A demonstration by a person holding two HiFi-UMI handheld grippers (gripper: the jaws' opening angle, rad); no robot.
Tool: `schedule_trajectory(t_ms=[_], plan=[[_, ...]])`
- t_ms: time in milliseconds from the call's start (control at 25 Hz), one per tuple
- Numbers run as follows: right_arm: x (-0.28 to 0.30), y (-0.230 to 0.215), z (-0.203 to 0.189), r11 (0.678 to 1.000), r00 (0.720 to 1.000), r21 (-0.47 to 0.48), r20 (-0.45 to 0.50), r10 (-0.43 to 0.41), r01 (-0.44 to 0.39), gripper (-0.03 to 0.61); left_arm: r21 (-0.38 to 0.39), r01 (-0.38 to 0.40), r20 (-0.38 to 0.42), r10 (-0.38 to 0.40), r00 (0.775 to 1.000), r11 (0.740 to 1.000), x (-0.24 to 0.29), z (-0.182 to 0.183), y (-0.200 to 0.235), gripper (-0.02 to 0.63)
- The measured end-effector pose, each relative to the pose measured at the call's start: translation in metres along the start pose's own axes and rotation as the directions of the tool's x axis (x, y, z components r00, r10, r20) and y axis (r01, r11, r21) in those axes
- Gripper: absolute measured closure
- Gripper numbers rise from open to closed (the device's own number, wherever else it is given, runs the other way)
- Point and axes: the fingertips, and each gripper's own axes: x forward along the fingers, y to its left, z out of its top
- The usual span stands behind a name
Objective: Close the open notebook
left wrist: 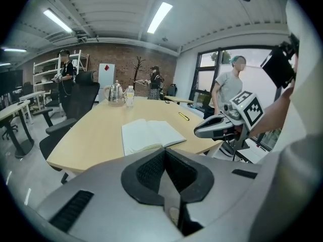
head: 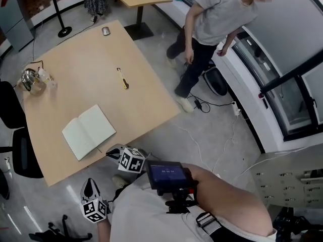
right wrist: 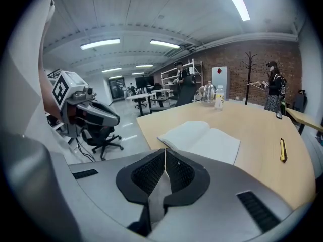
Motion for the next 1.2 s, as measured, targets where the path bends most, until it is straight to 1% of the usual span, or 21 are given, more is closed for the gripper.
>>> schedule_trajectory(t_ms=[160, 320, 440, 600, 800, 880, 960, 1120, 1200], plan=[[0.006, 0.008, 0.008, 0.999, 0.999, -0.002, -0.010, -0.033, 0.033, 0.561, 0.016, 0.042, -0.014, -0.042, 0.999, 0.999, -0.003, -0.003, 0.010, 0.607], [0.015, 0.012, 0.019, 0.997, 0.997, -0.038, -0.026, -0.071, 0.070, 0.561, 0.034, 0.063, -0.001, -0.063, 0.998, 0.997, -0.008, 0.000, 0.027, 0.607], [0.023, 0.015, 0.023, 0.992, 0.994, -0.084, -0.054, -0.094, 0.090, 0.561, 0.028, 0.067, 0.010, -0.067, 0.998, 0.997, -0.014, -0.004, 0.038, 0.607], [0.035, 0.020, 0.025, 0.984, 0.989, -0.148, -0.101, -0.111, 0.095, 0.561, 0.006, 0.074, 0.012, -0.074, 0.997, 0.997, -0.019, -0.017, 0.050, 0.607], [0.043, 0.018, 0.022, 0.977, 0.978, -0.175, -0.147, -0.149, 0.123, 0.561, 0.005, 0.092, 0.011, -0.092, 0.996, 0.996, -0.025, -0.025, 0.054, 0.607], [0.043, 0.028, 0.018, 0.973, 0.977, -0.200, -0.156, -0.145, 0.113, 0.561, 0.002, 0.077, 0.005, -0.077, 0.997, 0.997, -0.038, -0.033, 0.051, 0.607], [0.041, 0.036, 0.013, 0.969, 0.978, -0.232, -0.163, -0.131, 0.091, 0.561, -0.008, 0.056, 0.010, -0.056, 0.998, 0.998, -0.046, -0.032, 0.048, 0.607], [0.043, 0.020, 0.012, 0.956, 0.969, -0.284, -0.209, -0.133, 0.070, 0.561, -0.029, 0.044, 0.045, -0.043, 0.998, 0.999, -0.032, -0.015, 0.052, 0.607], [0.054, 0.021, 0.013, 0.945, 0.964, -0.321, -0.230, -0.132, 0.053, 0.560, -0.044, 0.030, 0.045, -0.028, 0.999, 0.999, -0.030, -0.020, 0.062, 0.607]])
